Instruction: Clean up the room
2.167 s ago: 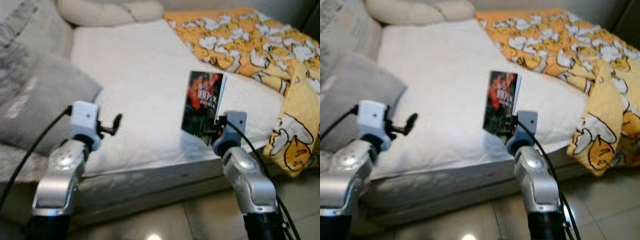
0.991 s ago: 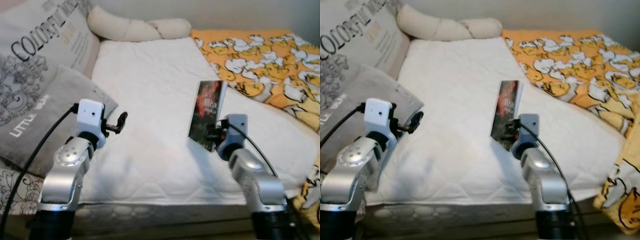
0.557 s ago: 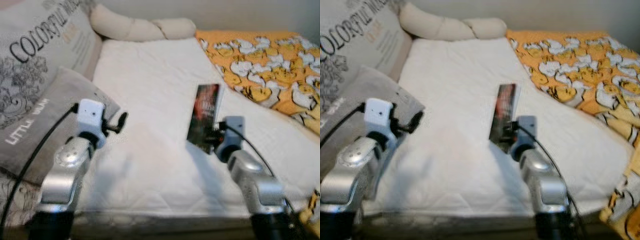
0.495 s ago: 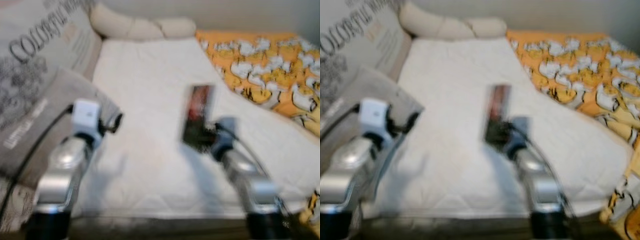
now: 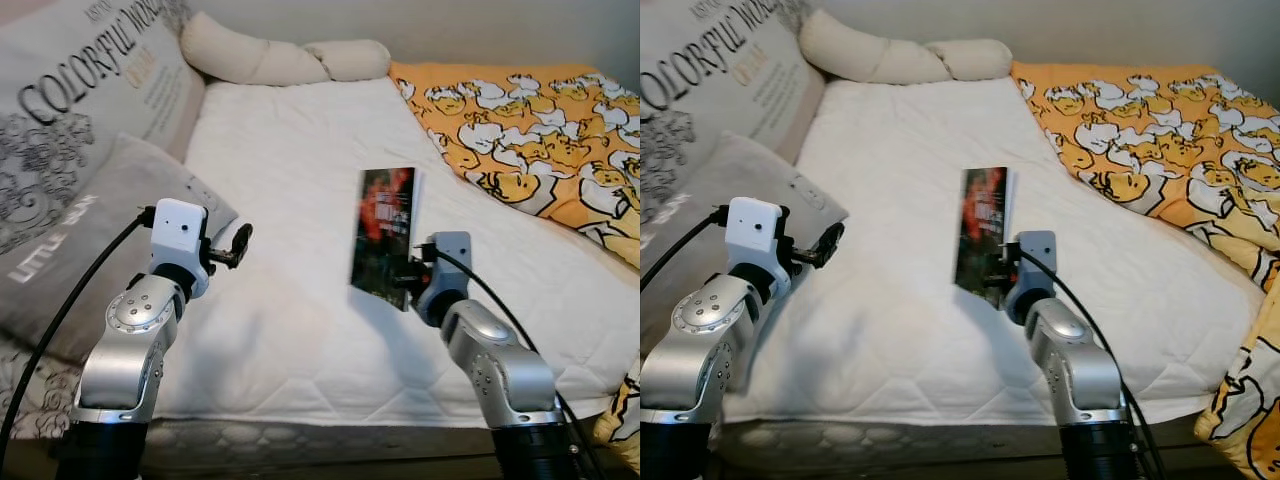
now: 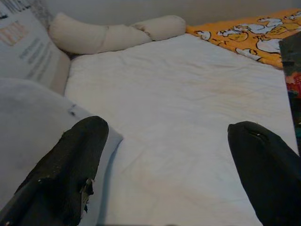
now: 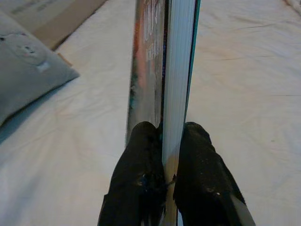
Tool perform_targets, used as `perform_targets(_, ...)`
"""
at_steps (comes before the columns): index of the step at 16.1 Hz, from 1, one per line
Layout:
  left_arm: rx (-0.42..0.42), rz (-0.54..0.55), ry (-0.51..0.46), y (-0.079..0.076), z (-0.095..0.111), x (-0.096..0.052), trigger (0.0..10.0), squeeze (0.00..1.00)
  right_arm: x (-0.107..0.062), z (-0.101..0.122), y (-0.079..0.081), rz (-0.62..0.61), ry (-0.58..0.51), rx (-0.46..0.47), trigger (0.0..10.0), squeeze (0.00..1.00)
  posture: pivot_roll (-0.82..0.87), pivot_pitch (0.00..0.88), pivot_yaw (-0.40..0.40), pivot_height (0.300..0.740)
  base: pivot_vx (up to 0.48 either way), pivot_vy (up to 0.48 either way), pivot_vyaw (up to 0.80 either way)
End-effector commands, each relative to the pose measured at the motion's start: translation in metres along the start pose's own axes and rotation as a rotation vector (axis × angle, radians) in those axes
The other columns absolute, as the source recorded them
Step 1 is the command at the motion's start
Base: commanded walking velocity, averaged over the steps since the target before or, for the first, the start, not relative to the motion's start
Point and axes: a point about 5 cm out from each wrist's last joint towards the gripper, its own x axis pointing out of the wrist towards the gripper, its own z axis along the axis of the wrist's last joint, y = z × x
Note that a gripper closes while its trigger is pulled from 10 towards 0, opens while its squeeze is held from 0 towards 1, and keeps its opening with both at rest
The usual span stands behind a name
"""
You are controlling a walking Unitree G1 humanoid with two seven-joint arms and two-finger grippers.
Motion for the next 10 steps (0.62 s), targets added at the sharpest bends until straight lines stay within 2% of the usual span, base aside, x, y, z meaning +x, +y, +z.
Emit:
perform_targets(1,0.01,0.006,0.012,0.0019,-0.0002,-0.001,10.0,0.0,-0.0018,0.0112,0.0016,0.009,-0.045,-0.015,10.0,0.0,0.06,0.0,0.007,0.74,0.0,0.0,0.0)
perform_targets(4,0.015,-0.006,0.018,-0.0015,-0.0015,-0.0023,10.0,0.0,-0.0032,0.0098,-0.0013,-0.012,-0.046,0.013,10.0,0.0,0.07,0.0,0.004,0.74,0.0,0.0,0.0)
perform_targets(8,0.01,-0.015,0.016,-0.0024,-0.0013,-0.0027,10.0,0.0,-0.0039,0.0085,-0.0012,-0.006,-0.036,-0.017,10.0,0.0,0.06,0.0,0.009,0.74,0.0,0.0,0.0)
perform_targets(10,0.006,-0.033,0.024,-0.004,-0.0014,-0.0033,10.0,0.0,-0.0041,0.0152,0.0018,0.011,-0.06,0.024,10.0,0.0,0.07,0.0,0.004,0.74,0.0,0.0,0.0)
